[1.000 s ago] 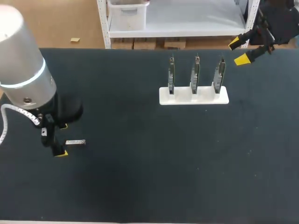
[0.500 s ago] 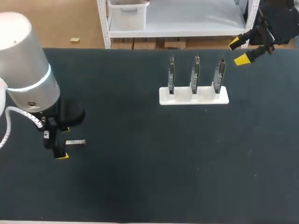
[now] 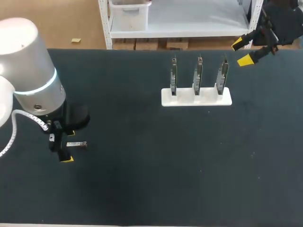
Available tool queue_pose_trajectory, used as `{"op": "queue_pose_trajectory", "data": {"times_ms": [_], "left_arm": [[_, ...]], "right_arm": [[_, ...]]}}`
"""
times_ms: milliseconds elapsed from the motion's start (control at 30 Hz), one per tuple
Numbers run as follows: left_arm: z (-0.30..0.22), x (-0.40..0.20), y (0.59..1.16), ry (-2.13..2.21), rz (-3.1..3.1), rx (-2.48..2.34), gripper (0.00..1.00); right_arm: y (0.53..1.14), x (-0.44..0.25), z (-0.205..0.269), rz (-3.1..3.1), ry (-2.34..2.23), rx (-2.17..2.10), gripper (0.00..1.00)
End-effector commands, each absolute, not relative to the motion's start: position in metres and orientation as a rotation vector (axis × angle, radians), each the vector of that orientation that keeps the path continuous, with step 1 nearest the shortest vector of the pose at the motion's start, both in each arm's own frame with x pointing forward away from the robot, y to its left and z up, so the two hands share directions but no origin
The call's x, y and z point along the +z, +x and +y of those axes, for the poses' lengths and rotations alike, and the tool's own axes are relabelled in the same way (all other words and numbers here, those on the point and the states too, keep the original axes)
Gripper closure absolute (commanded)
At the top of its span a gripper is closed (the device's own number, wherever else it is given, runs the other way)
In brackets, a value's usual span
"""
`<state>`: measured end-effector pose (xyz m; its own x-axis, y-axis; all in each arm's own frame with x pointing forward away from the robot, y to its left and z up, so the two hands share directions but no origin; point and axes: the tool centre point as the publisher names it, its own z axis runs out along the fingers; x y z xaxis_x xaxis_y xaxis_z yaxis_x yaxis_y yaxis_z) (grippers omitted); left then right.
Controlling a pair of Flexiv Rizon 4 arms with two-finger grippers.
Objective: Pick up the optical module with the left hand, and insert it into the network port with the right hand.
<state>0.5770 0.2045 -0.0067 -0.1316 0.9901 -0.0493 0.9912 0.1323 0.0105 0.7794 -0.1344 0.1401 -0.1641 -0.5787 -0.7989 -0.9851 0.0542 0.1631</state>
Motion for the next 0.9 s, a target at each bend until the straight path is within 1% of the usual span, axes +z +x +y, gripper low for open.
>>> {"op": "queue_pose_trajectory", "data": {"times_ms": [33, 900], "left_arm": [[0.2053, -0.0089, 0.5808, 2.053, 2.331, -0.051, 0.00], [0.2051, -0.0135, 0.5763, 2.103, 2.342, -0.040, 0.00]], "right_arm": [[0.7771, 0.1404, -0.1340, 1.799, -1.562, 0.971, 0.00], [0.7771, 0.1404, -0.1340, 1.799, -1.562, 0.971, 0.00]]}}
